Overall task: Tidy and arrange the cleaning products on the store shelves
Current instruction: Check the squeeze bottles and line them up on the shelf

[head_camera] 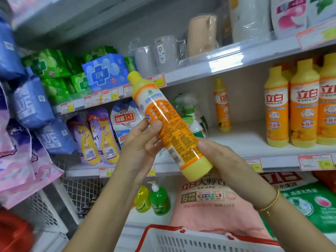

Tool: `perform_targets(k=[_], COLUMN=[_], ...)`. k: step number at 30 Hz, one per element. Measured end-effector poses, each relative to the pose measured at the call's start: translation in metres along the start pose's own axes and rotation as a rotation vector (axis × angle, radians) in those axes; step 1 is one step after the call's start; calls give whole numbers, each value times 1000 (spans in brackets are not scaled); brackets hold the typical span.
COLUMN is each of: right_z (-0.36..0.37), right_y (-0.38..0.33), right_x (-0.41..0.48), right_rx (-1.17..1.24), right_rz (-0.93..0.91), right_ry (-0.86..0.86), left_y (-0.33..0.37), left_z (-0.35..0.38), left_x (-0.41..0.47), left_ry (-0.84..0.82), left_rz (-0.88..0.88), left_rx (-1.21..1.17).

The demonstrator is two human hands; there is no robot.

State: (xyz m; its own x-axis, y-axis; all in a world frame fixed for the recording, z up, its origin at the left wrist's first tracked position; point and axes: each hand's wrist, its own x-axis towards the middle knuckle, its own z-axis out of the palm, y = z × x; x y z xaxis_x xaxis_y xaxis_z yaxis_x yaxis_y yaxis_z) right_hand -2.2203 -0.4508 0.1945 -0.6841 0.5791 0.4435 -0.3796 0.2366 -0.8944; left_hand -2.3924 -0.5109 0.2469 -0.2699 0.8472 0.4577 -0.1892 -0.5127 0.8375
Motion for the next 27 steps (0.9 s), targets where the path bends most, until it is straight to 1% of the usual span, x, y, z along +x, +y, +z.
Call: perform_targets(k=[2, 3, 4, 5, 6, 9, 11, 13, 14, 16, 17, 19, 21, 24, 27], right_z=[4, 6, 7, 8, 7, 3, -1, -8, -12, -19, -20, -21, -20, -17, -10], right_y=[-5, -4, 0, 4, 10, 21, 20, 18, 17, 15, 15, 19, 20, 19, 10], right_x=[0, 1, 2, 4, 5, 7, 6, 3, 1, -6, -8, -10, -9, -8, -9], right_rx=[-512, -754, -934, -1034, -1080, -1121, -1041, -885, -736, -312, -138, 76, 236, 388, 431], right_rz=[-133, -166, -188, -199, -218, -277, -232, -162, -115, -5, 28, 70, 94, 116, 163], right_ry=[103, 139, 181, 230, 282, 423, 446, 360, 282, 44, -71, -222, -310, -336, -245], left_y=[-2, -4, -6, -8, -10, -15, -13, -9, -6, -2, -2, -2, 0, 6, 4], left_z=[6, 10, 15, 20, 24, 31, 29, 24, 22, 20, 20, 20, 18, 18, 20], left_x=[-1, -2, -4, -6, -9, -15, -14, -11, -10, -9, -9, -9, -8, -7, -5], left_ry=[98, 136, 162, 180, 192, 210, 192, 120, 67, -36, -74, -141, -180, -81, 25], left_rz=[19, 24, 27, 28, 26, 14, 21, 15, 4, -28, -46, -75, -93, -117, -218], left_rx=[93, 123, 145, 165, 187, 323, 433, 490, 478, 388, 339, 259, 214, 216, 188])
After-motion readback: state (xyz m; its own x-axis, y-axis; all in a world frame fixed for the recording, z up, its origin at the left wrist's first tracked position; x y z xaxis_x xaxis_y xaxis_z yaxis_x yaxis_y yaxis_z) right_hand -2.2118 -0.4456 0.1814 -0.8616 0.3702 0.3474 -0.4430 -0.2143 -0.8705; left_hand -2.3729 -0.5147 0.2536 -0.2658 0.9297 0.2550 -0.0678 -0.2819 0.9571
